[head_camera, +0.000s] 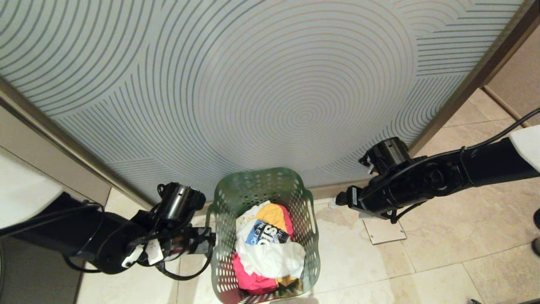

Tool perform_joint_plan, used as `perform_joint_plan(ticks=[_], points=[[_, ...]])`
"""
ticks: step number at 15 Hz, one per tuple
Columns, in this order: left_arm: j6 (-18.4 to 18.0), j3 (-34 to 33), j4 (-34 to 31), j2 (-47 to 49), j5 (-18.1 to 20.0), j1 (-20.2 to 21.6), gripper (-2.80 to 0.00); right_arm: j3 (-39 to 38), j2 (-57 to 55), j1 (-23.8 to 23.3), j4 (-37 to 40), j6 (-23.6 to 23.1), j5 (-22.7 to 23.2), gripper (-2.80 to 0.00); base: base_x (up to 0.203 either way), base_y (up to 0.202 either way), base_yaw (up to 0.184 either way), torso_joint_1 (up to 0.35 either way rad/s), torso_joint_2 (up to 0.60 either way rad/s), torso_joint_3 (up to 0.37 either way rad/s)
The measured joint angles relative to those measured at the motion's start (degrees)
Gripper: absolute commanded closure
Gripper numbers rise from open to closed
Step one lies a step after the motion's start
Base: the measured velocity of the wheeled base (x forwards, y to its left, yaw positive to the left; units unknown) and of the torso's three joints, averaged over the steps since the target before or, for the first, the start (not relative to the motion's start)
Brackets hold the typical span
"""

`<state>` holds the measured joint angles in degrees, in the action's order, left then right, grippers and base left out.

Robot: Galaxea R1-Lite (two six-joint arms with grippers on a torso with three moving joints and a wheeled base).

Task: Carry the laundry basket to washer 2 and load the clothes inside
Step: Pick up the clothes basket and put it beside the washing machine

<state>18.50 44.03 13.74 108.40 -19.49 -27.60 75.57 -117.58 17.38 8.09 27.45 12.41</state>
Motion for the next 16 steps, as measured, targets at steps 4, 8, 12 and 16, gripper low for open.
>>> perform_joint_plan(ticks=[4, 8, 12, 16], points=[[0.0, 2.6, 0.1, 3.3, 0.2, 0.3, -2.8, 3.5, -3.7, 0.7, 0.0, -0.1, 0.8, -2.8, 0.0, 0.0, 0.0, 0.0, 0.0, 0.0], [0.1, 4.2, 0.1, 6.1, 0.4, 1.1, -2.8, 6.1, -6.2, 2.4, 0.0, -0.1, 2.4, -2.8, 0.0, 0.0, 0.0, 0.0, 0.0, 0.0], [0.1, 4.4, 0.1, 7.1, 1.5, 2.0, -2.8, 9.4, -8.4, 4.4, 0.0, -0.1, 2.9, -2.8, 0.0, 0.0, 0.0, 0.0, 0.0, 0.0], [0.1, 4.3, 0.1, 8.0, 1.6, 2.2, -2.8, 14.0, -11.3, 4.7, 0.1, -0.2, 2.9, -2.8, 0.0, 0.0, 0.0, 0.0, 0.0, 0.0]])
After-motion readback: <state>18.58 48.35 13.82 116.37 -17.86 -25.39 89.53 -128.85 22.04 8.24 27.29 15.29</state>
